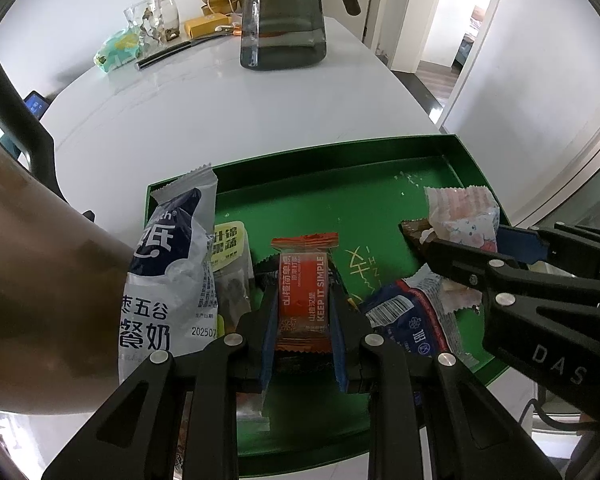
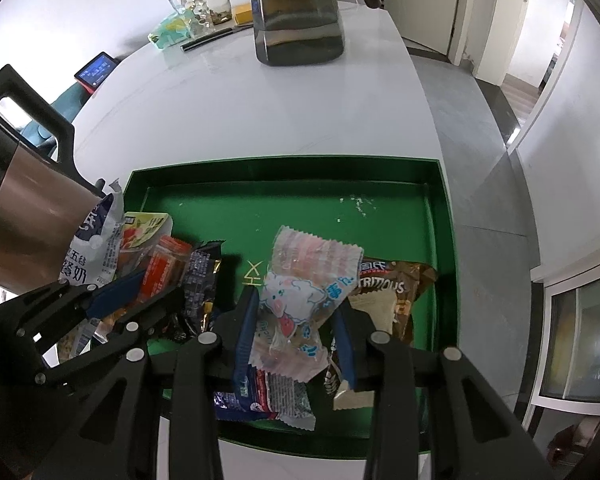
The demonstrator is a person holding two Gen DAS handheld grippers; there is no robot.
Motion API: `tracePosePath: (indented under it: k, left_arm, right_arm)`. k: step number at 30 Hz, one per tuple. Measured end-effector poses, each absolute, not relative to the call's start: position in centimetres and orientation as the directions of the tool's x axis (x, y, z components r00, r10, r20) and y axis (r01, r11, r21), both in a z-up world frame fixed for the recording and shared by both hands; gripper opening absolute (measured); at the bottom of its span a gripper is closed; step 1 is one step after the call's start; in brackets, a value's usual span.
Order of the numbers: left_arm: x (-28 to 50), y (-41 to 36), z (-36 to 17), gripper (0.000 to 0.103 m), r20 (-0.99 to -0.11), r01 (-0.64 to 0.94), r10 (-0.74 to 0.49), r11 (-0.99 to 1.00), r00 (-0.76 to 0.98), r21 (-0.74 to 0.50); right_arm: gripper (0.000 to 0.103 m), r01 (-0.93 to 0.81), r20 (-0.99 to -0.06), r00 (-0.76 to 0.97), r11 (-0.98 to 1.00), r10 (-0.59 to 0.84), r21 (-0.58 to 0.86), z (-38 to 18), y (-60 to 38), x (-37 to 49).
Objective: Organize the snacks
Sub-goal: 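Lower the red bar and candy into the green tray and open both tools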
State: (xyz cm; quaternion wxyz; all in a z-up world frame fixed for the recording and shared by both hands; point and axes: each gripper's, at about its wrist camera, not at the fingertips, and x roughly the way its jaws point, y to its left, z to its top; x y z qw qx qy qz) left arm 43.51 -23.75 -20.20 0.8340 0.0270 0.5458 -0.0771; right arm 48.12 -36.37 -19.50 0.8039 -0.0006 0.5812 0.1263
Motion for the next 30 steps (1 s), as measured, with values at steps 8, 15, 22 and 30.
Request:
tracePosePath:
  k: [8,15,22,30]
  left_arm:
    - [43.4,-24.0,-20.3,0.023,-0.914,0.157,-0.080,0.987,0.398,-0.018]
    - [43.2,-25.3,-20.4,0.061,-0.916,0.205,-0.105,0.978,0.388,-0.025]
    - [43.1,-26.2,-20.6,0.082,-0.917,0.222,-0.108,0.975,0.384,-0.022]
    - [43.1,-26.8,-20.1,0.101,-0.906,0.214,-0.133,0.976,0.402,-0.048]
  right_arm:
    - [0.066,-0.193,-0.934,0.300,0.971,0.196,0.141,-19.2,-36.7,48.3]
    - [0.069,-0.196,-0.935,0.301,0.972,0.187,0.131,-19.0,-36.6,48.2]
    - [0.077,-0.185,-0.933,0.316,0.976,0.170,0.116,-18.6,-37.3,48.0]
    - [0.086,-0.179,-0.930,0.342,0.981,0.134,0.076,-17.6,-38.4,47.4]
